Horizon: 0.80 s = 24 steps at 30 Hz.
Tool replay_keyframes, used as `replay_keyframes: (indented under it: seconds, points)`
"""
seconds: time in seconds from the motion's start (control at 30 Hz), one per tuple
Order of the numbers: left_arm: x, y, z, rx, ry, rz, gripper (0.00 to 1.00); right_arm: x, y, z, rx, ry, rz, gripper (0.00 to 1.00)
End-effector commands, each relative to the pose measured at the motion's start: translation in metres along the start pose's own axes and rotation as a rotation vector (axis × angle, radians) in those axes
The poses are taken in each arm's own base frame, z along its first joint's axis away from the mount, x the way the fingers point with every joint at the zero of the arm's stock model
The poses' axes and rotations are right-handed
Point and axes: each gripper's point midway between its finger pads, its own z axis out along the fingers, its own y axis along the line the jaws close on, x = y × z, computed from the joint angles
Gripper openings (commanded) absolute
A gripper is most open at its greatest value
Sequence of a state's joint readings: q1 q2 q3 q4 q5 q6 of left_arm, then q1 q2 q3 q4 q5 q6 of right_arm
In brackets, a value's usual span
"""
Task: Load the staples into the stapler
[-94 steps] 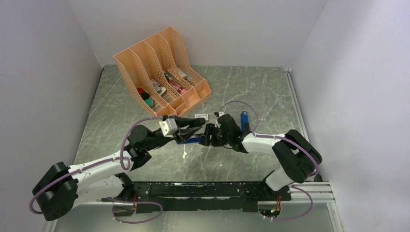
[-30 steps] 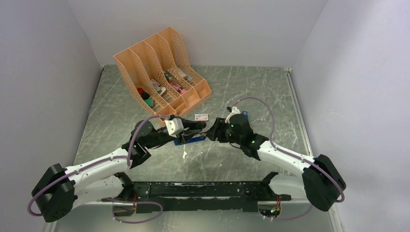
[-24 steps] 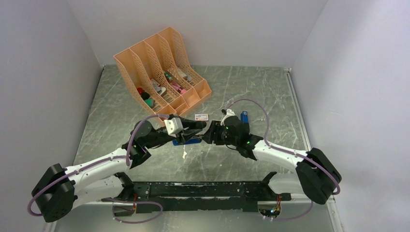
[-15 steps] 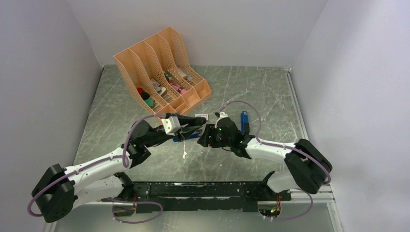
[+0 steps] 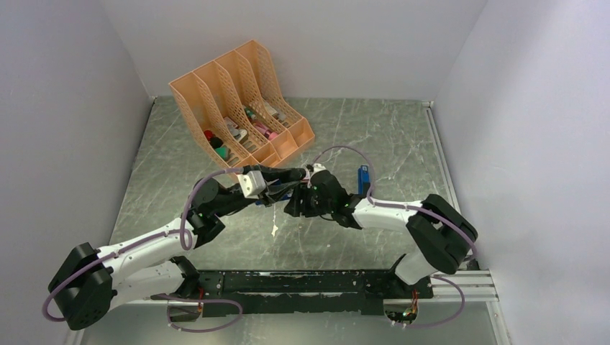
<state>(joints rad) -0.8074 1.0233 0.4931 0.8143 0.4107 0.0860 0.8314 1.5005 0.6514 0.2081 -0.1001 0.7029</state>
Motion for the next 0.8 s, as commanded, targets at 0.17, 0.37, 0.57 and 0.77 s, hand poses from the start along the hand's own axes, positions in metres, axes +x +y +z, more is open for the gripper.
replay_keyframes:
  seconds: [0.17, 0.37, 0.57, 0.77]
  points:
    - [-0.080, -0.007, 0.011, 0.076, -0.230, 0.070, 0.07, 0.018, 0.007, 0.021, -0.027, 0.074, -0.014, 0.57]
    - [-0.090, -0.010, 0.010, 0.089, -0.256, 0.078, 0.07, 0.024, 0.019, 0.027, -0.060, 0.098, -0.030, 0.57]
    - [-0.082, -0.005, 0.005, 0.056, -0.203, 0.115, 0.07, 0.016, 0.011, 0.011, -0.003, 0.058, -0.045, 0.57]
    - [-0.075, -0.001, -0.009, 0.017, -0.142, 0.142, 0.07, -0.030, -0.016, -0.047, 0.152, -0.138, -0.079, 0.61]
